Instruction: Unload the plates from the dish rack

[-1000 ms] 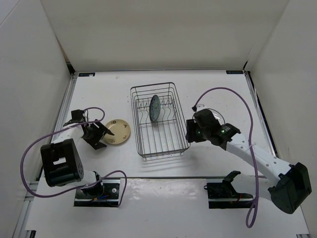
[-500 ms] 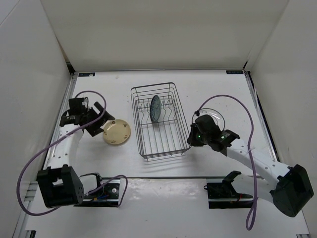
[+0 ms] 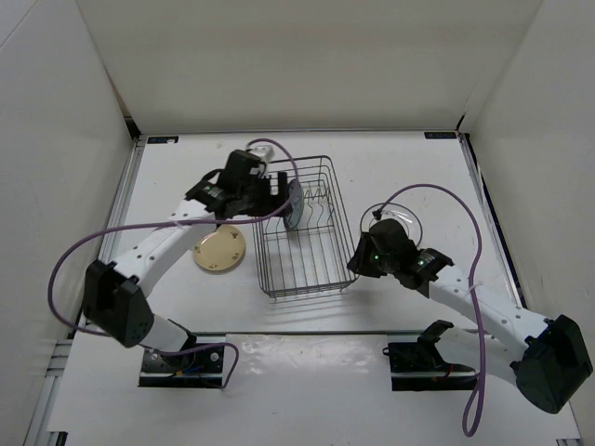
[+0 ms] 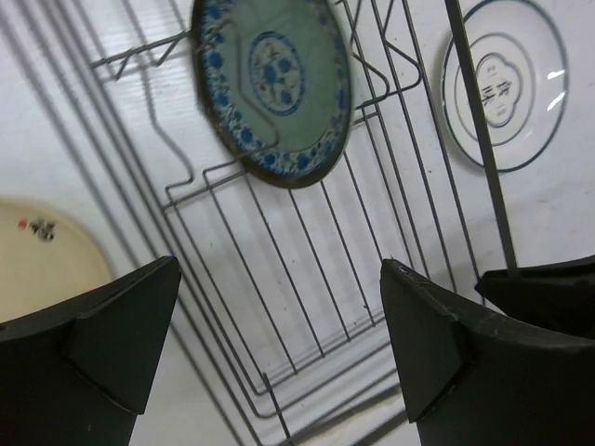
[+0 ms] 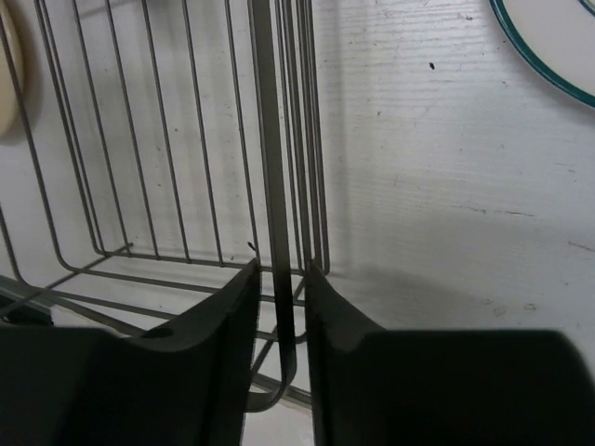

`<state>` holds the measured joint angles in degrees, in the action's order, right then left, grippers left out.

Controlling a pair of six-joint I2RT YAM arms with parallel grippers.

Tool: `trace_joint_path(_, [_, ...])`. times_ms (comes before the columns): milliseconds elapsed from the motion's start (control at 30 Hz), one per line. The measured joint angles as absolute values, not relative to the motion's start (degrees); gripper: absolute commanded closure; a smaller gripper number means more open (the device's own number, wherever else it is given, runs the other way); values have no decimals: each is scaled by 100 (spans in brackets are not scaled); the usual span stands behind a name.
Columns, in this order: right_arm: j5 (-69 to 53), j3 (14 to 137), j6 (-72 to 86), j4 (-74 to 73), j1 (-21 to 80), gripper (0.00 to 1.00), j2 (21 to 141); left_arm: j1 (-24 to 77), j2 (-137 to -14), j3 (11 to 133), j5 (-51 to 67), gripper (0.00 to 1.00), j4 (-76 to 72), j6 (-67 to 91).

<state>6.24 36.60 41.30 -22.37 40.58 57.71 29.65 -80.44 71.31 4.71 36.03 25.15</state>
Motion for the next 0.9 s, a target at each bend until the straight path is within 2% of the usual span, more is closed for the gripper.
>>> trace_joint_path(100, [574, 3671, 4296, -2180, 4058, 46, 5806, 3420, -8680, 7546, 14, 0, 3562, 2211])
trace_joint_path(233, [779, 3889, 4257, -2517, 4056, 35, 5765, 3898, -9432, 8077, -582, 0, 3452, 1774])
trace_joint_path(400, [1415, 4303, 3911, -3111, 4056, 31, 5009, 4156, -9826, 8156, -972, 9, 3162, 1500])
trace_joint_path(500, [1752, 4458, 3710, -3472, 4051, 29, 4320, 4160, -10086, 8307, -1142, 21, 3098, 1444])
trace_joint_path(567, [1940, 4525, 3607, -3719, 4051, 28, 3933, 4158, -10239, 8401, -1212, 32, 3081, 1428])
trace_joint_path(600, [2001, 4530, 3573, -3824, 4051, 28, 3802, 4152, -10331, 8455, -1260, 41, 3074, 1398])
trace_joint_path(733, [2217, 4532, 3459, -4353, 4051, 27, 3264, 4156, -10460, 8495, -1278, 61, 3030, 1393])
trace_joint_path(767, [2257, 4530, 3437, -4458, 4049, 27, 3144, 4165, -10471, 8512, -1264, 72, 3017, 1378])
trace_joint_path(867, [2357, 4530, 3409, -4709, 4051, 25, 2897, 4204, -10471, 8569, -1243, 91, 2989, 1378])
trace_joint_path(900, [2388, 4530, 3404, -4786, 4049, 25, 2838, 4215, -10475, 8589, -1243, 94, 2950, 1398])
